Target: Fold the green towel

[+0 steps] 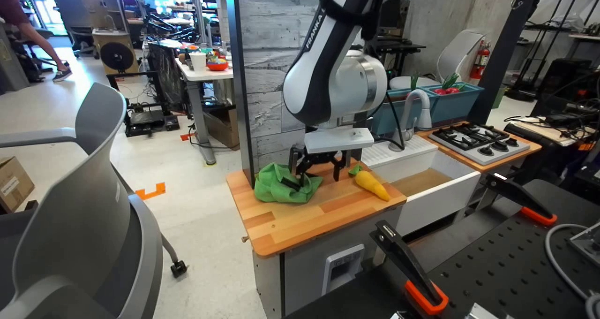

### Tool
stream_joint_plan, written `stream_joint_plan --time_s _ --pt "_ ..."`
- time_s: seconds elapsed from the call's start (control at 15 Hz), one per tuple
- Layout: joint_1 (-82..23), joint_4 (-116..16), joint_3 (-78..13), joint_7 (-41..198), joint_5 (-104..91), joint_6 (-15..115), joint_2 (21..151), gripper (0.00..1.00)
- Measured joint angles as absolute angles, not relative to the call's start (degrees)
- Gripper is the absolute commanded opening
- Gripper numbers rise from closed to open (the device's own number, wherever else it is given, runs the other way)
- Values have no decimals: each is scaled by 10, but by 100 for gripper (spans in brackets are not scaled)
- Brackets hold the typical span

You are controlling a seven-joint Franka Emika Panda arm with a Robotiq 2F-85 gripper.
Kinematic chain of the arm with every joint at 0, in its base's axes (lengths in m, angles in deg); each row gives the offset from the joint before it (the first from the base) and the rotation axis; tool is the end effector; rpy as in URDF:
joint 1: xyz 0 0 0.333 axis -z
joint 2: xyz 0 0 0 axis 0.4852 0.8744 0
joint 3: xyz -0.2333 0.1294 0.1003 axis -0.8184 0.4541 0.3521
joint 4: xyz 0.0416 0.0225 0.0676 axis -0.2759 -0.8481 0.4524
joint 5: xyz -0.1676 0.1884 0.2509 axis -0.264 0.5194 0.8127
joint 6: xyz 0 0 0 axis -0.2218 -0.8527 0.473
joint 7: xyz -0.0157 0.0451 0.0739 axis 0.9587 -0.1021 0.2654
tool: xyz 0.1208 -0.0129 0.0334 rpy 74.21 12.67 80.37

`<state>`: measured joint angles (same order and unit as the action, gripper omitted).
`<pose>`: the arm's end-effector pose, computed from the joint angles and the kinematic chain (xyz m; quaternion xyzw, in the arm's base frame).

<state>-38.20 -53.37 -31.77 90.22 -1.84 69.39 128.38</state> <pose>0.5922 0.0653 0.0050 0.9960 -0.0881 -0.0013 0.0164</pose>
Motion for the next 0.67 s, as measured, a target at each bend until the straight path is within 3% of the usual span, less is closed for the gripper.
stream_joint_plan --time_s 0.67 --pt "-376 -723 -316 901 -15 701 1090 100"
